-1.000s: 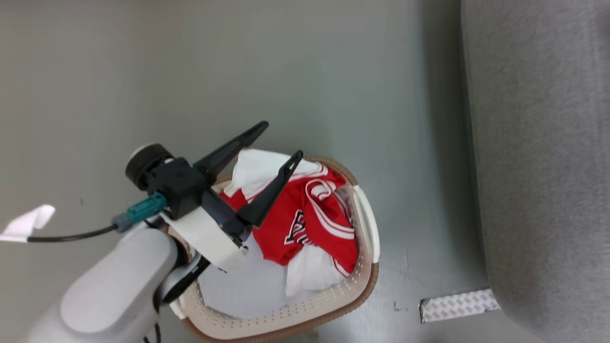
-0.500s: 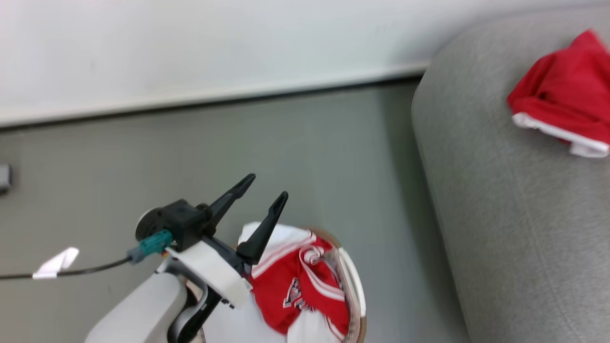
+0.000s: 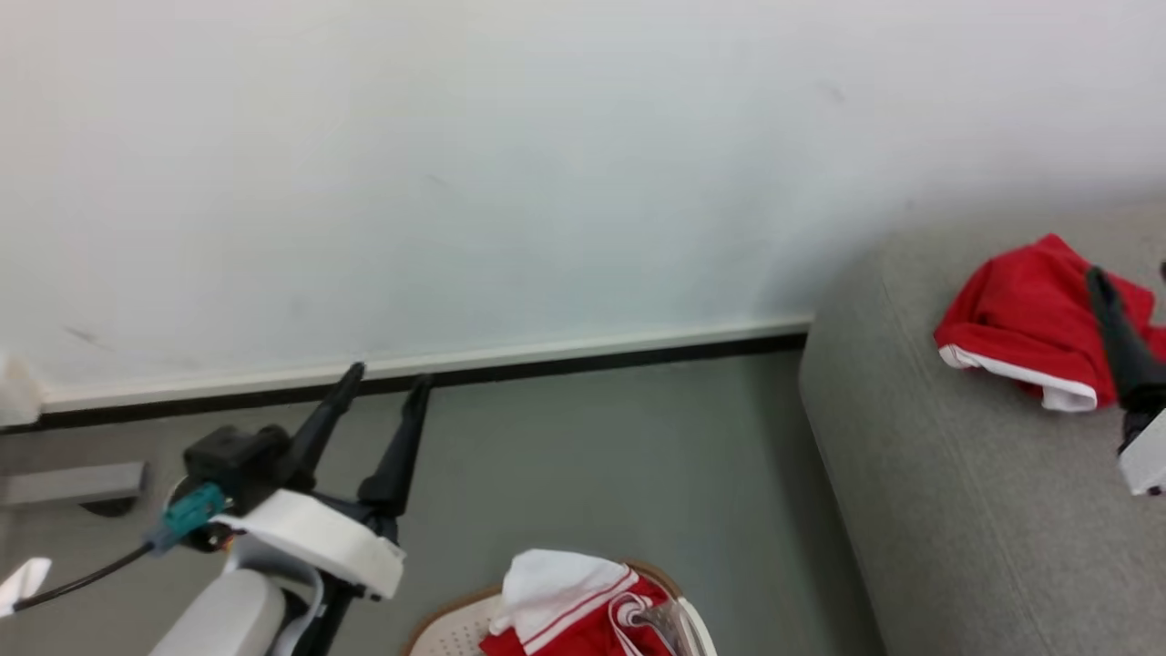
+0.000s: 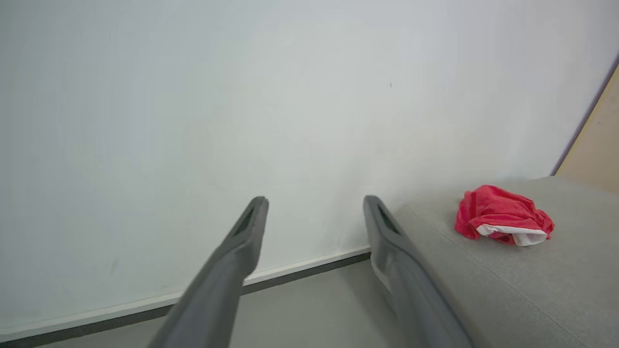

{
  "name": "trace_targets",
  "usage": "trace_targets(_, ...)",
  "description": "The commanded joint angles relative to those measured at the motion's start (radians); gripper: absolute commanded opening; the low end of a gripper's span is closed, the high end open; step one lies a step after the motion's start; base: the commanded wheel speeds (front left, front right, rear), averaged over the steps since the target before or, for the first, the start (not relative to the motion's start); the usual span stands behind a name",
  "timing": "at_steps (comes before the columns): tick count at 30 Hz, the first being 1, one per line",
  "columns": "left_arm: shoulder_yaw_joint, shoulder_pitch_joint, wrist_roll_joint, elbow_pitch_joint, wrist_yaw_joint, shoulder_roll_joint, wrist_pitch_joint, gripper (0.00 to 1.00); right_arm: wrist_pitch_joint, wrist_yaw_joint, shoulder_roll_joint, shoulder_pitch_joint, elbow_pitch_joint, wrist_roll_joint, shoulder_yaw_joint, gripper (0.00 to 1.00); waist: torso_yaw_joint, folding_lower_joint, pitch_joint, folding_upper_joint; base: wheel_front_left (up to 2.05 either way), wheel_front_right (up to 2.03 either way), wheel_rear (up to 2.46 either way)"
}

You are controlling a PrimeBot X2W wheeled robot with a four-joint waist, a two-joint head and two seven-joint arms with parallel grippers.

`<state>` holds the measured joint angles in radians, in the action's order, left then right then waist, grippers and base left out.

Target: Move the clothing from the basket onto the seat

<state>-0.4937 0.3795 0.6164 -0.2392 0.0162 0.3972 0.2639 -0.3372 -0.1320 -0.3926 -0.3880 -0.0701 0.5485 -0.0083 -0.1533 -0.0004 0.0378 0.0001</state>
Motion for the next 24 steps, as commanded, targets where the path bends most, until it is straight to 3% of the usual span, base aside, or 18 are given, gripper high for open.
trace_targets(1,0.025,-0.03,-0.014,-0.001,0.006,0.002,0.0,1.0,0.037,0.003,0.006,0.026,0.015,-0.001,0.008,1.0,0.044,0.0004,-0.046,-0.0001,0.0,0.0,0.0)
trace_targets(11,0.221,-0.191,-0.077,-0.02,0.051,-0.042,0.0,1.0,0.372,0.003,0.153,0.197,-0.006,-0.047,-0.008,1.0,0.127,0.0004,-0.085,-0.0001,0.0,0.0,0.0)
trace_targets(18,0.358,-0.297,-0.128,0.007,0.035,-0.12,0.001,1.0,0.559,0.003,0.231,0.324,-0.11,-0.142,0.013,1.0,0.158,0.0004,-0.104,-0.0001,0.0,0.0,0.0)
trace_targets(24,0.456,-0.371,-0.193,0.026,-0.018,-0.19,0.001,1.0,0.601,0.002,0.273,0.378,-0.137,-0.226,0.012,1.0,0.16,0.0004,-0.108,-0.0001,0.0,0.0,0.0)
